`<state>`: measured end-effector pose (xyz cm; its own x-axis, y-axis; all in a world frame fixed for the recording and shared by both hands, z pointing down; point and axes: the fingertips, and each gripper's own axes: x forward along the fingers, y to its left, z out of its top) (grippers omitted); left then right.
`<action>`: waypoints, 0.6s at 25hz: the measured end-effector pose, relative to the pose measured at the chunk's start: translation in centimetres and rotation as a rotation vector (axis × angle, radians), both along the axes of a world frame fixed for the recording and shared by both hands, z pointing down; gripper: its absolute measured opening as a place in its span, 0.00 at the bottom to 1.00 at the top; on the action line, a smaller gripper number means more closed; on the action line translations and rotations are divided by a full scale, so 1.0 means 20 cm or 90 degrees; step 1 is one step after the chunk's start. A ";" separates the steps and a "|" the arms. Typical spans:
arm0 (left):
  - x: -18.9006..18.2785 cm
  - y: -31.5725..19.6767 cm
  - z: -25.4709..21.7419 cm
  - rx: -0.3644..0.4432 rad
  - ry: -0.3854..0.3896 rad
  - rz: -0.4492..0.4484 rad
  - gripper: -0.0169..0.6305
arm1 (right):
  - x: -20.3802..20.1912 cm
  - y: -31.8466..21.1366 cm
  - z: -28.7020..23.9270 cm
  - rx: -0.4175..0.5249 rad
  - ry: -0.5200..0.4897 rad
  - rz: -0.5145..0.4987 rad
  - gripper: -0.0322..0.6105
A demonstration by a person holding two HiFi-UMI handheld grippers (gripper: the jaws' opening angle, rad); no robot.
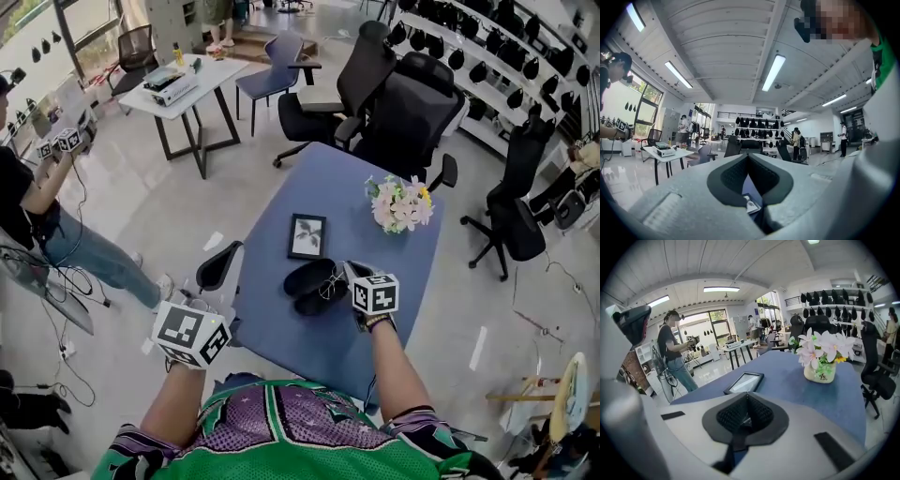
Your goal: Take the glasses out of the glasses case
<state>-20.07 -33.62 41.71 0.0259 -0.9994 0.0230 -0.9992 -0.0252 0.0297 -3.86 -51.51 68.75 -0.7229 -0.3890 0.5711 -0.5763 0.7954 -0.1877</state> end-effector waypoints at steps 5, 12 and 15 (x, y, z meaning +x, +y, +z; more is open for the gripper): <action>-0.01 0.01 -0.03 0.012 0.006 0.014 0.05 | 0.02 0.02 -0.12 0.024 -0.016 0.018 0.06; -0.02 0.06 -0.07 0.028 0.013 0.034 0.05 | 0.01 0.08 -0.26 0.055 -0.031 0.026 0.06; -0.03 0.08 -0.09 0.034 0.017 0.039 0.05 | 0.02 0.12 -0.33 0.065 -0.044 0.033 0.06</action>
<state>-20.70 -32.00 39.92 0.0873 -0.9956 -0.0326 -0.9946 -0.0890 0.0539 -3.49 -49.19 62.09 -0.7363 -0.4798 0.4771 -0.6055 0.7820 -0.1481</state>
